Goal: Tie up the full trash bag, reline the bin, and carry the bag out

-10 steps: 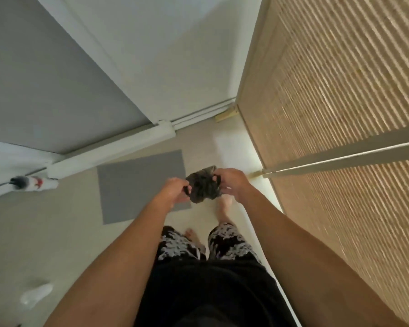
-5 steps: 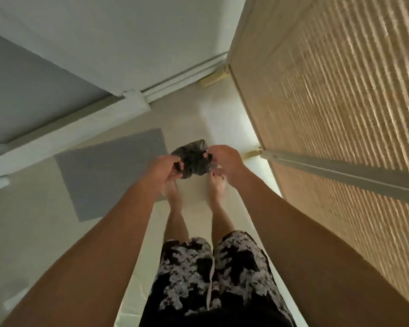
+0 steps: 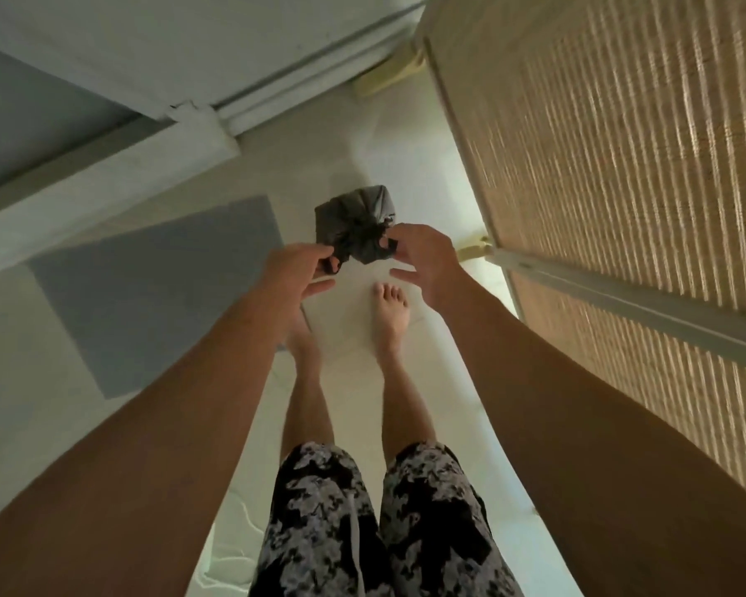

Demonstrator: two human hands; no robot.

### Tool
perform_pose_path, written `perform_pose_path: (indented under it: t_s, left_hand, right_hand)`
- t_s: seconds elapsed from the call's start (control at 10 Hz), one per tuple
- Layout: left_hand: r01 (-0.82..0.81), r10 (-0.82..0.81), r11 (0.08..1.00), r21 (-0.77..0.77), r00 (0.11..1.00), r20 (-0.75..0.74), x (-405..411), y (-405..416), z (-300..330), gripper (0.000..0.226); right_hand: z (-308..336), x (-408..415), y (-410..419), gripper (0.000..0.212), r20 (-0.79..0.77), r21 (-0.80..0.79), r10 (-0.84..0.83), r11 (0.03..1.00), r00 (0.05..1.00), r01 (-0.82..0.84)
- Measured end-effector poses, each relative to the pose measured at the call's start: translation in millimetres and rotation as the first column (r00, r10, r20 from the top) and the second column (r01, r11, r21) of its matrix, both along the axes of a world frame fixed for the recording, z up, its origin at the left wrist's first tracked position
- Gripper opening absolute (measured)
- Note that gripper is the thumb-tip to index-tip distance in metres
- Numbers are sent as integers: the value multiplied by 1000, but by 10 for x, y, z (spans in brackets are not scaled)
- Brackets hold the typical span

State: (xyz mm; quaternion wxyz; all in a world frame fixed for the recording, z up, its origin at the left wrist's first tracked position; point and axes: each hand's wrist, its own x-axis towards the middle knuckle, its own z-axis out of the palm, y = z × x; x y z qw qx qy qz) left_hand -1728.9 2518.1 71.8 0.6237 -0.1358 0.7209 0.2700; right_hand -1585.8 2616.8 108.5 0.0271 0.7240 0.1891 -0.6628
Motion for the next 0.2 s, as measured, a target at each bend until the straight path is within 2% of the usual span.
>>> perform_pose_path:
  t_s: [0.2]
  left_hand:
    - [2,-3,1000,-26,998,-66,-12,67,-106,37]
  right_hand:
    - [-158,59,-101,37,-48,29,-66,997,997,67]
